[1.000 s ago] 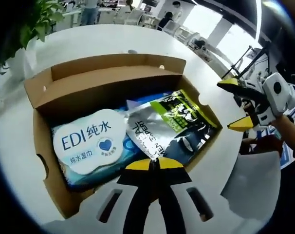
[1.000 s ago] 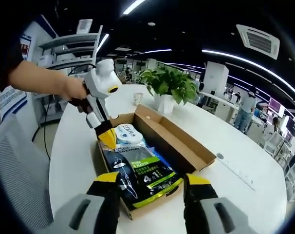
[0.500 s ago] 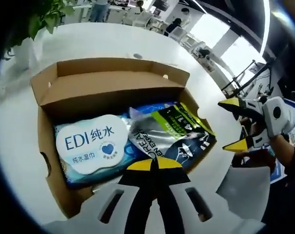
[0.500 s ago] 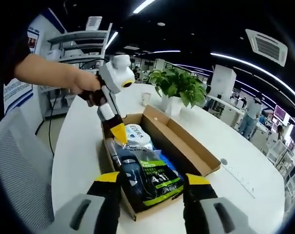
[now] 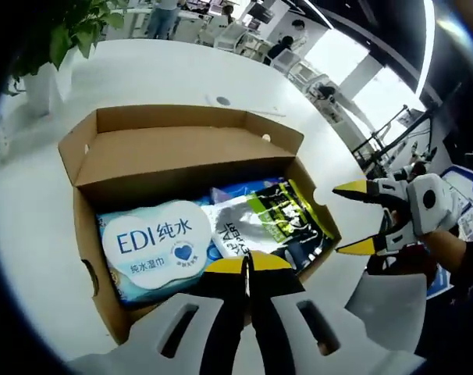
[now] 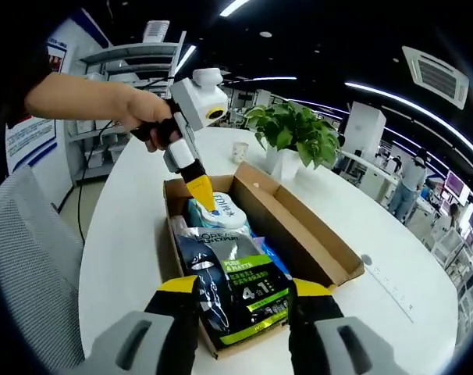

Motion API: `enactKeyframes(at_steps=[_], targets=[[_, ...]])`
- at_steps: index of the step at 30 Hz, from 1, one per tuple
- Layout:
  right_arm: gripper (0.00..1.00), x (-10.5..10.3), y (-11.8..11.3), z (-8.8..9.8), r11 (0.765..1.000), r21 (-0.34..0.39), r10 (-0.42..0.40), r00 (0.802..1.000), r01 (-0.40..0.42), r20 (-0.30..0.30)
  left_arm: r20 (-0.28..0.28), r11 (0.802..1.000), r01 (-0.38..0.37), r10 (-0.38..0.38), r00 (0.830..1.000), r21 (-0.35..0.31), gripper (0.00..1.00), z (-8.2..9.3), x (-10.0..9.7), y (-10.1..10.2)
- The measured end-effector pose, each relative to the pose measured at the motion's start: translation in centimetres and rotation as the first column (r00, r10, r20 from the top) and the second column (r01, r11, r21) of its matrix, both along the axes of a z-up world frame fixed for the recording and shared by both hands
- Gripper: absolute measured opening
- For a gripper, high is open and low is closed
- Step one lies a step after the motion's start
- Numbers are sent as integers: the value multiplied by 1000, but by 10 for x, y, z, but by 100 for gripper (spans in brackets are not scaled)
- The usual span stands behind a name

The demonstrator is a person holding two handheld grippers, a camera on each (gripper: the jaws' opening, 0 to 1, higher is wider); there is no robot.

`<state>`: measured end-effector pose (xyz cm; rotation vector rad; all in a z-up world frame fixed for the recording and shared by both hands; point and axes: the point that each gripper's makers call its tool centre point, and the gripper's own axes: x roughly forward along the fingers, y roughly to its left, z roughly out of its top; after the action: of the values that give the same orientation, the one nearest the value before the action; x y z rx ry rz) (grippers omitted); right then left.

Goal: Operate the shoe box by opening the lid, removing the specified soft item, and placing it in the target area until the item is outside and the box remains undamaged.

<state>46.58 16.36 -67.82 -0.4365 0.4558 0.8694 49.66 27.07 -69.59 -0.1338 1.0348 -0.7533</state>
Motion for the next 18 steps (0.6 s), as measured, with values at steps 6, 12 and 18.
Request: enactKeyframes(at_steps=[6,12,18], targets=[[42,-3,1,2,1000,-1,8,1000,-8,3,-20,1000,-14,15,1000,18,4,-16,-3,10],[43,-6,-1,0,1000,-20,19,1000,-19,5,-23,1000,-10,10,1000,11,12,-18,-6,7],[43,-6,-5,2,1000,-19,10,1000,-10,12,-60,999,-37,36,998,-14,15,-26,-2,7]])
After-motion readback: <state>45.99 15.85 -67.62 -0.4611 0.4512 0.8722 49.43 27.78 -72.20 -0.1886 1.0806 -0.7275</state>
